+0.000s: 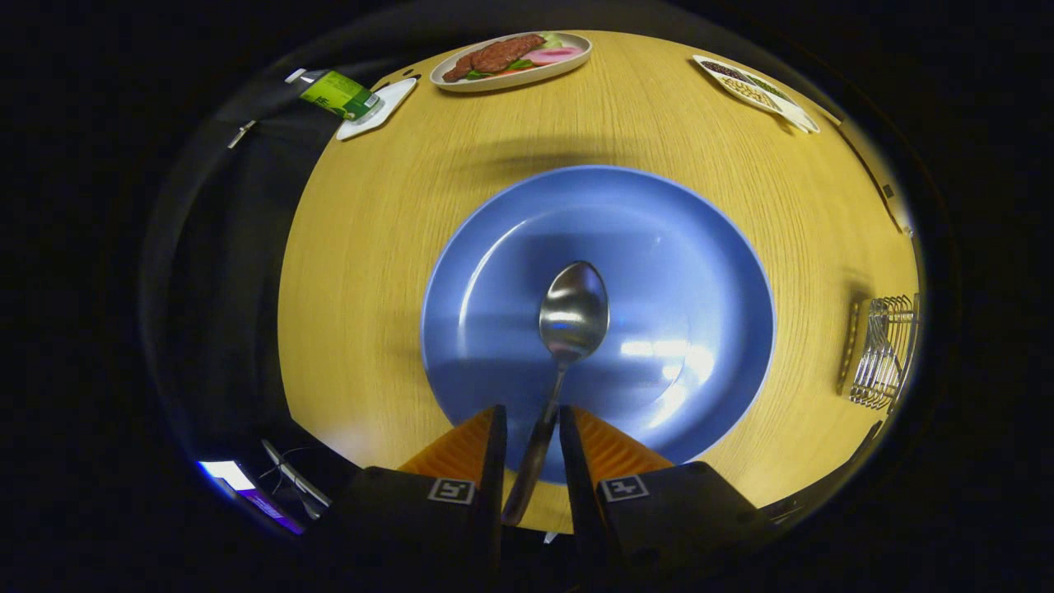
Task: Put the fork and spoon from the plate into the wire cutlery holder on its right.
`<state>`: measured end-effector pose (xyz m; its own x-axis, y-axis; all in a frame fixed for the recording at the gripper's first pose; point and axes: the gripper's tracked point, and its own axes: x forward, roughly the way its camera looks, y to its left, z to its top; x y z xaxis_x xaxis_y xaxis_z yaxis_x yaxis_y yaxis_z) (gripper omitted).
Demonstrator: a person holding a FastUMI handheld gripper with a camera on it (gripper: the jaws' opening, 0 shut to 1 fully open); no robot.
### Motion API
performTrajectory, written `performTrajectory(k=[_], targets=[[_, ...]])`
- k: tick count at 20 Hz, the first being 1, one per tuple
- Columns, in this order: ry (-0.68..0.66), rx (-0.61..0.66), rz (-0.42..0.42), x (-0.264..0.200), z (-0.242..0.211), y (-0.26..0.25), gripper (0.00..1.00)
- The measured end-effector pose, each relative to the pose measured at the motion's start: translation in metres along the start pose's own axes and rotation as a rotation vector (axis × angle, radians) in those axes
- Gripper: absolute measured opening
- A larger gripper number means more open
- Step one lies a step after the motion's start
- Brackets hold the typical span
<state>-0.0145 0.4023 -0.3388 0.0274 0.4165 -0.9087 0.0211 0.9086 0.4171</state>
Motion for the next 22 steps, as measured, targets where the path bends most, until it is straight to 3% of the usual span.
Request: performTrajectory(k=[1,4,6,10,15,22], targets=[[0.013,-0.011,-0.02,0.003,-0.005,-0.003,0.39],[-0.002,0.001,-0.042,0.003,-0.001,-0.016,0.13],[-0.017,0.004,-0.041,-0.002,0.001,-0.023,0.08],[-0.048,0.019,0.05,-0.024,0.005,-0.018,0.08],[-0.101,0.011,0.107,-0.06,0.015,-0.022,0.08],[-0.156,-0.024,0.19,-0.139,0.018,-0.035,0.08]])
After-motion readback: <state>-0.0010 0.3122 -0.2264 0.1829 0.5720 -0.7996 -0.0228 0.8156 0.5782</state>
